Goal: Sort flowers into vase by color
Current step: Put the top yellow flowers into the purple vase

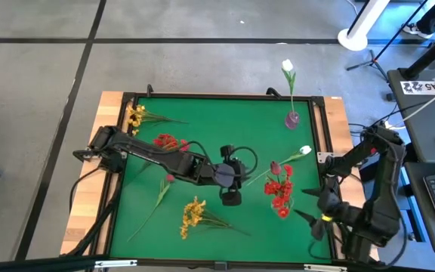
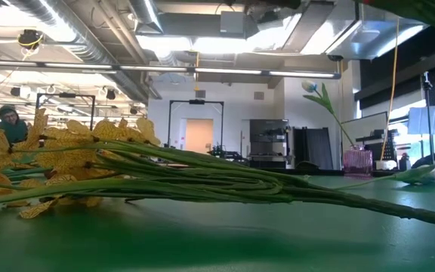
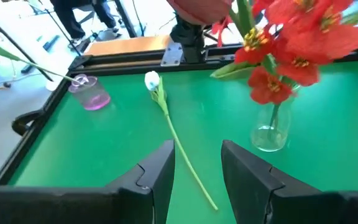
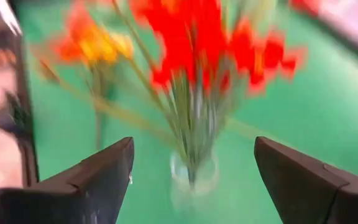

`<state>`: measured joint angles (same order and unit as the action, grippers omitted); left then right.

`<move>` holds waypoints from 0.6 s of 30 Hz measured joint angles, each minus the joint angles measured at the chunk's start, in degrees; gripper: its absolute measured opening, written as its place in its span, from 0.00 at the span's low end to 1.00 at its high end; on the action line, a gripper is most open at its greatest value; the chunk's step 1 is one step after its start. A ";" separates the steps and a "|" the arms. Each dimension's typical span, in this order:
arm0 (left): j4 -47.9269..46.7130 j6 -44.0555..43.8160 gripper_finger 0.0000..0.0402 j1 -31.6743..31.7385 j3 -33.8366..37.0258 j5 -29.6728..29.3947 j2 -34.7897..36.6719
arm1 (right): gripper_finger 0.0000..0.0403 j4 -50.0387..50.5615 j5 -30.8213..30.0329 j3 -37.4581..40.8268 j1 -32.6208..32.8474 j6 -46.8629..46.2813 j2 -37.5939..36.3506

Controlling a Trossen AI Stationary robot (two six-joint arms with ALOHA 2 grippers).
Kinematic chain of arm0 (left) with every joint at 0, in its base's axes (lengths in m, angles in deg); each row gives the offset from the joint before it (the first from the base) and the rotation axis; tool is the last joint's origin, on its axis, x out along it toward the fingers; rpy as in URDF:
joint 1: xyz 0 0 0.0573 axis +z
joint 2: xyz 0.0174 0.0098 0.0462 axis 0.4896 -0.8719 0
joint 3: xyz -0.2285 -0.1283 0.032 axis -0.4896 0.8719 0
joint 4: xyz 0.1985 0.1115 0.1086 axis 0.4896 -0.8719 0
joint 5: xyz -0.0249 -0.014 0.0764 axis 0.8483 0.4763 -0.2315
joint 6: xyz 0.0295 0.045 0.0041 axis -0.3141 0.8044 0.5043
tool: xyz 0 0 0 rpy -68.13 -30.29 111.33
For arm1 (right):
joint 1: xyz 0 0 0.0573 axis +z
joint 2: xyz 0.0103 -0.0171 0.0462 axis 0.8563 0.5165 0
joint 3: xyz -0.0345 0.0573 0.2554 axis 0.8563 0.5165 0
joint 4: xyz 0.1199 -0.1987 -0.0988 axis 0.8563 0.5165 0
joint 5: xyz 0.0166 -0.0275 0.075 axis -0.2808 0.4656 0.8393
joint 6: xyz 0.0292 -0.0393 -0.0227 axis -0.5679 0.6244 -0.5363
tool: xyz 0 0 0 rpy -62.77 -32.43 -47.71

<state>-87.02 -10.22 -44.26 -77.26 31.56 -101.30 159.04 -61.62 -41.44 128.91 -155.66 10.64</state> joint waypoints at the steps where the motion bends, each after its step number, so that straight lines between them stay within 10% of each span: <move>1: -0.40 0.00 0.32 -0.19 0.00 0.84 0.23 | 0.83 0.62 -3.60 -0.25 0.40 0.11 -0.17; 11: 1.22 -0.61 0.32 -0.38 1.68 2.44 1.19 | 0.83 -0.60 -22.90 -0.40 0.86 13.75 -6.86; 18: 12.80 -6.59 0.32 0.00 17.85 2.18 10.16 | 0.79 -7.22 -27.59 -0.42 -1.75 29.57 -12.94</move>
<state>-74.22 -16.82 -44.26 -59.42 33.74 -91.14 151.82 -89.21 -41.85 127.16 -126.09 -2.30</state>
